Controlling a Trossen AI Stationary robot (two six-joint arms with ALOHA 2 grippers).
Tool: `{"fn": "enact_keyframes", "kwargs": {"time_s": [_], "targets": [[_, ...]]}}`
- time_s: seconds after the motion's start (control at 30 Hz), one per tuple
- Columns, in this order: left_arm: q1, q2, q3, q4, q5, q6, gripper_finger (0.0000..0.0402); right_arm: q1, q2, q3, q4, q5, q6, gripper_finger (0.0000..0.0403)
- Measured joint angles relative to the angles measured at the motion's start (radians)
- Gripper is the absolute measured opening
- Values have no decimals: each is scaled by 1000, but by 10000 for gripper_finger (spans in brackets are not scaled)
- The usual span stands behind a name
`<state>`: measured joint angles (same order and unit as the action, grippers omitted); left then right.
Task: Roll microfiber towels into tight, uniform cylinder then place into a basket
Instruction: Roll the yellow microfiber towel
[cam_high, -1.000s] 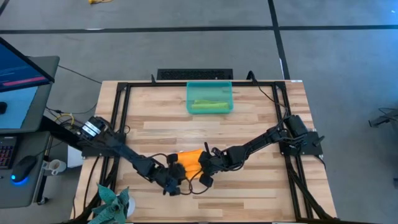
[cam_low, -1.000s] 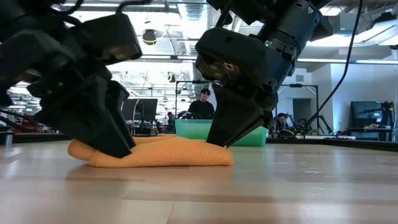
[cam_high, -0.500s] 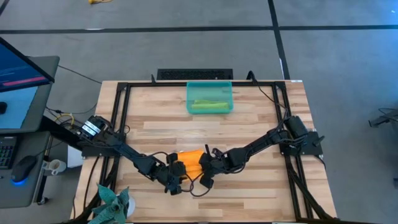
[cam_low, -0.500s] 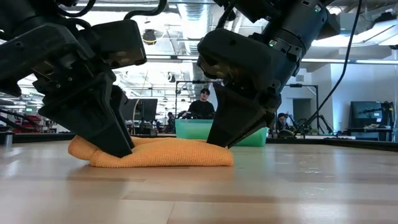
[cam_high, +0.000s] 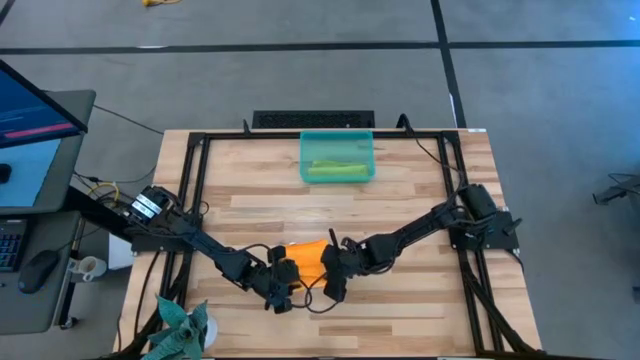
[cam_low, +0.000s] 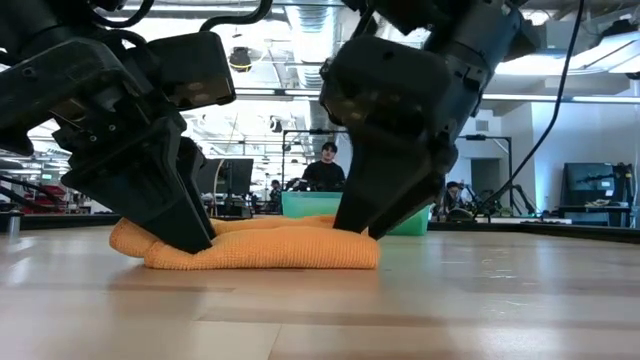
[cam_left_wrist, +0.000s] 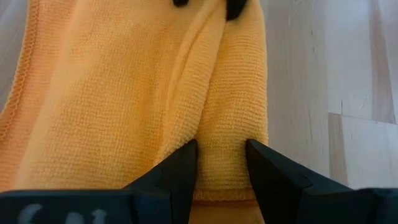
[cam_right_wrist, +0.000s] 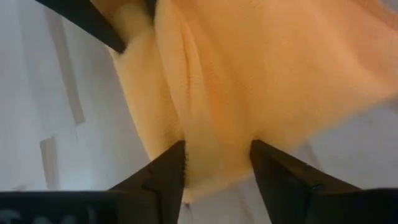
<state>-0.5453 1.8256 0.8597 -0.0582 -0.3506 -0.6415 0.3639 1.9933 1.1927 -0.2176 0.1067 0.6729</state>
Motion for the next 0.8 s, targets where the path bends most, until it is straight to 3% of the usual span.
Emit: {"fn": "enact_keyframes", "kwargs": {"time_s": [0.23,0.57,0.8], "targets": [[0,0,-1,1,0,1,137,6,-73,-1,-118,47,-25,212],[-1,1,-1,2,0,1,137,140,-226,1,-349,369,-27,202],[-1,1,-2,3,2,1,137,267,-257,1,-442,566,-20,201]]}}
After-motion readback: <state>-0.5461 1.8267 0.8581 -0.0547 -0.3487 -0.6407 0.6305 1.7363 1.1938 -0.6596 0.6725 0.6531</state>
